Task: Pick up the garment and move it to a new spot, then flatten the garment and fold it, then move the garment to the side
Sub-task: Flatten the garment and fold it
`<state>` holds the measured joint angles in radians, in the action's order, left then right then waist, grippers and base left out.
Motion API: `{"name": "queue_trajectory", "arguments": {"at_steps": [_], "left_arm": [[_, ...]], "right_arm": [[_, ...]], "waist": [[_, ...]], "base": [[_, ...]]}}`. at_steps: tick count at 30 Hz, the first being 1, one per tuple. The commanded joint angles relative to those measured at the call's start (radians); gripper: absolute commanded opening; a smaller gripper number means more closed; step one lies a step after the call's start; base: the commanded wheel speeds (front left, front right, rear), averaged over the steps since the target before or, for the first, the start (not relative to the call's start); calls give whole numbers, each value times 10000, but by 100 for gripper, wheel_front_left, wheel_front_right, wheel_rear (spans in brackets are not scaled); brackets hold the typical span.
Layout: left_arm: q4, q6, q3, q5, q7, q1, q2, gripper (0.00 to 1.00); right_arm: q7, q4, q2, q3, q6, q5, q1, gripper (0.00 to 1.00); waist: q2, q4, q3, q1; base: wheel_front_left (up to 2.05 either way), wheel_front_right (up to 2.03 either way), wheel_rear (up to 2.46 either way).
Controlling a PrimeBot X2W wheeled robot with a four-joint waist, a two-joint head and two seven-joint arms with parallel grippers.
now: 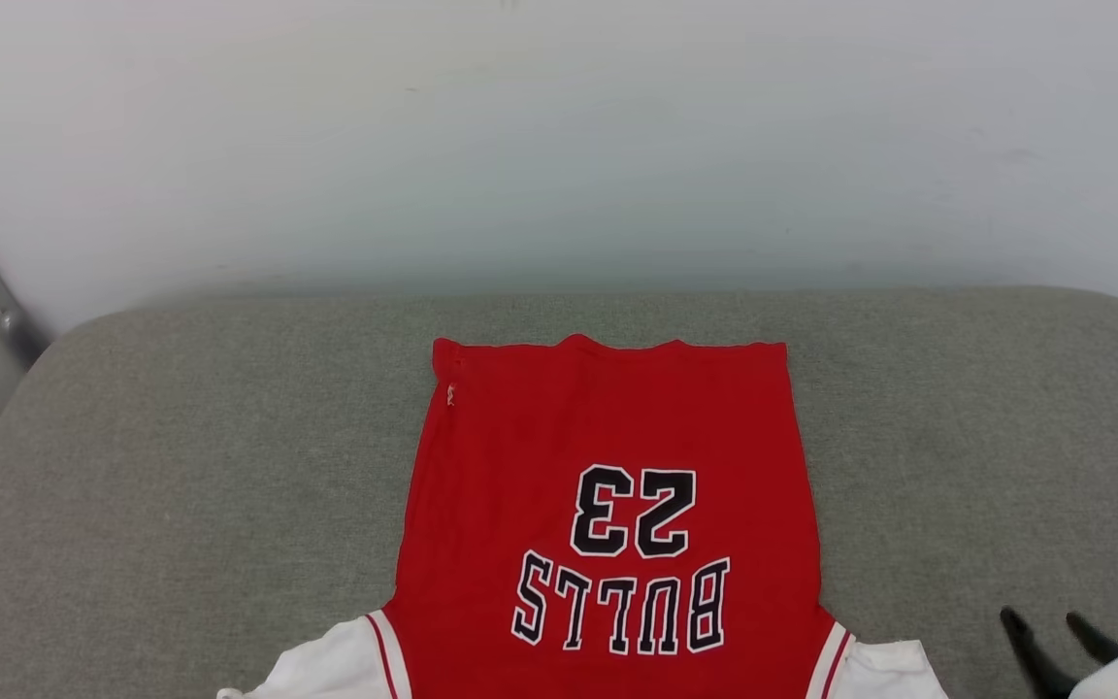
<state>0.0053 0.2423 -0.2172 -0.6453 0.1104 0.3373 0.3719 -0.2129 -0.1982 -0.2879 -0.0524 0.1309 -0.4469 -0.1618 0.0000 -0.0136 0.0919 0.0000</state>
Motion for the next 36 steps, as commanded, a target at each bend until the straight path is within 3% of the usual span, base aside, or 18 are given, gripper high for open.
{"name": "queue_trajectory", "arguments": {"at_steps": [1,8,16,23,29,36], "left_arm": [[-140,61,1,103,95,-147,10,0],[-945,187,-282,460,171,-494,-63,0],[-1654,-297,-1134,1094,-247,-1884,50,0],[-1850,-554,-1595,1428,-7,-3002,-330,0],[-1833,-824,-1934,1507,467,-3710,-841,0],[-1526,-1030,-2248,1604,852,-4309,-1257,0]], "right_arm": [[-162,172,-65,-184,-4,7,513,100],[-1317,-786,-348,-765,-4,70,3062,100],[-3316,-3175,-862,-906,-4,-107,6457,100],[-4801,-4445,-1132,-493,-4,-19,9085,100],[-5682,-4869,-1447,-176,-4,210,10440,100],[-6420,-5363,-1367,-287,-4,388,11146,100]], "waist": [[0,-41,-106,0],[0,-572,-649,0],[0,-1782,-1950,0],[0,-2408,-3240,0],[0,-2892,-4435,0],[0,-3142,-5325,0]], "base": [[0,0,0],[0,0,0],[0,0,0],[0,0,0],[0,0,0],[0,0,0]]}}
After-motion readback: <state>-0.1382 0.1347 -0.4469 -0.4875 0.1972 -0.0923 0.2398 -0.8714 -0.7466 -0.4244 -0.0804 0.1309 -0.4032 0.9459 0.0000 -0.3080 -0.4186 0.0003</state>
